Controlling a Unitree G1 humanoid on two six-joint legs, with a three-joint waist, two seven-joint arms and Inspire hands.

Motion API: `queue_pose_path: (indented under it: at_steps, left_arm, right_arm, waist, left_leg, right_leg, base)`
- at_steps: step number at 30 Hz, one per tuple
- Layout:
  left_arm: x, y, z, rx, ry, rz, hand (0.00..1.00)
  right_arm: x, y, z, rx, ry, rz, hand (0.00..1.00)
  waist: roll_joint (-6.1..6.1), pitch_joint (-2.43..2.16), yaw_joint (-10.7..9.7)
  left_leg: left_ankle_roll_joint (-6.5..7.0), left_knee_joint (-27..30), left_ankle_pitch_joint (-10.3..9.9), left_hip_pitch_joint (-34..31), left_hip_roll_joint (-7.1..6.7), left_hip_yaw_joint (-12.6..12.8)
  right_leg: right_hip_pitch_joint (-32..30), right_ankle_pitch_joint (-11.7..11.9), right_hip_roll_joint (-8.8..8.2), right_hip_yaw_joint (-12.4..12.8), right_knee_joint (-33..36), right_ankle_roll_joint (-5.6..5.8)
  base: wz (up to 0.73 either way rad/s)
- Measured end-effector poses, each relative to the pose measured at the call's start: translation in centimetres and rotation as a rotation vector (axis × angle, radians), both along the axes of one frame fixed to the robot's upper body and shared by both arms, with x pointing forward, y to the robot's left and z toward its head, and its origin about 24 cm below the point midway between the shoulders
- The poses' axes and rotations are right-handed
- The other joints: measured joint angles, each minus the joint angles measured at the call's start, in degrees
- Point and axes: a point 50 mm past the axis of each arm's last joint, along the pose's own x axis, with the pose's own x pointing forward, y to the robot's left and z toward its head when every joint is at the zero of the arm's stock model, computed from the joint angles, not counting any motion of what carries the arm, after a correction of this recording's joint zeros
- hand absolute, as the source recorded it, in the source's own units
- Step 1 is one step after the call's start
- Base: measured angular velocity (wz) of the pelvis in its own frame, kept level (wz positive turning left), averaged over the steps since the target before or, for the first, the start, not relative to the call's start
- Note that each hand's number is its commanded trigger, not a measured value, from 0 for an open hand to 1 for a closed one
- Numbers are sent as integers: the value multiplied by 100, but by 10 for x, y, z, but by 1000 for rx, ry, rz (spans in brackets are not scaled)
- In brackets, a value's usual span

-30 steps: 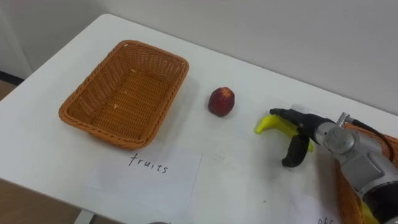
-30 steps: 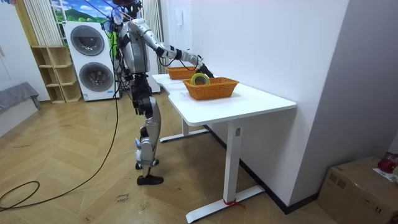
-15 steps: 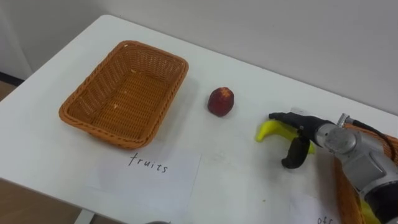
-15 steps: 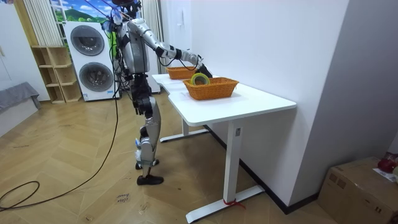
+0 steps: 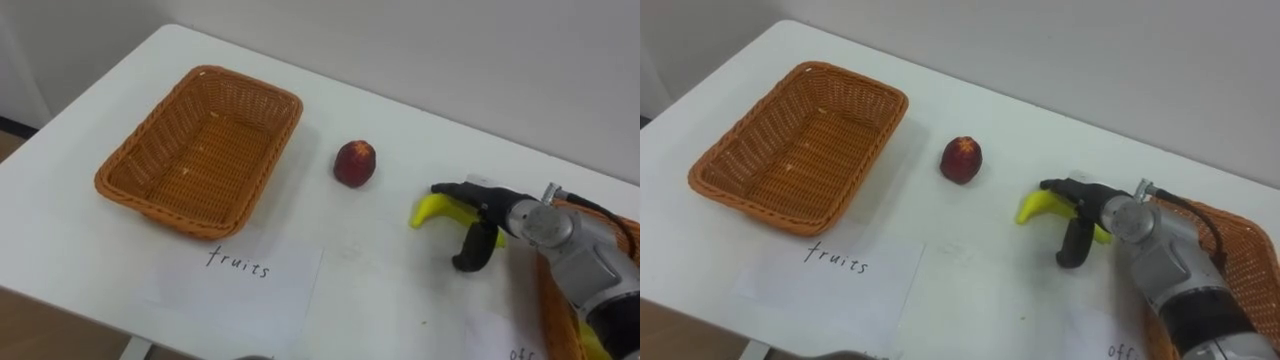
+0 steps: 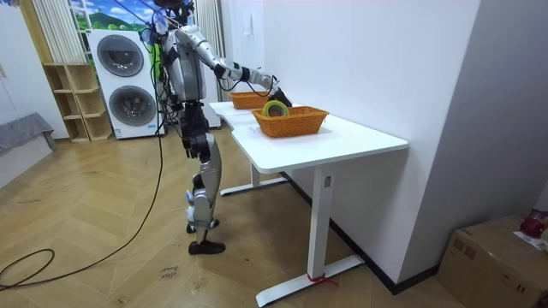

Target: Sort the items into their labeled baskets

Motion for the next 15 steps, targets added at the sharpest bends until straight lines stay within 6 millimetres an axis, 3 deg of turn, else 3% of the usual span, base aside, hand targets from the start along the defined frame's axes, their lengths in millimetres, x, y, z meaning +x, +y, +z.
queue_pose_path:
  at_steps: [15]
  left_arm:
    - [-2, 1, 0, -1, -3, -4, 0]
  right_arm:
    - [1, -2, 1, -17, -68, -29, 100]
  waist:
    - [21, -29, 5]
  left_leg:
    - [2, 9, 2, 38, -47, -35]
  right_leg:
    - [71, 1, -5, -2, -69, -2]
  base:
    - [1]
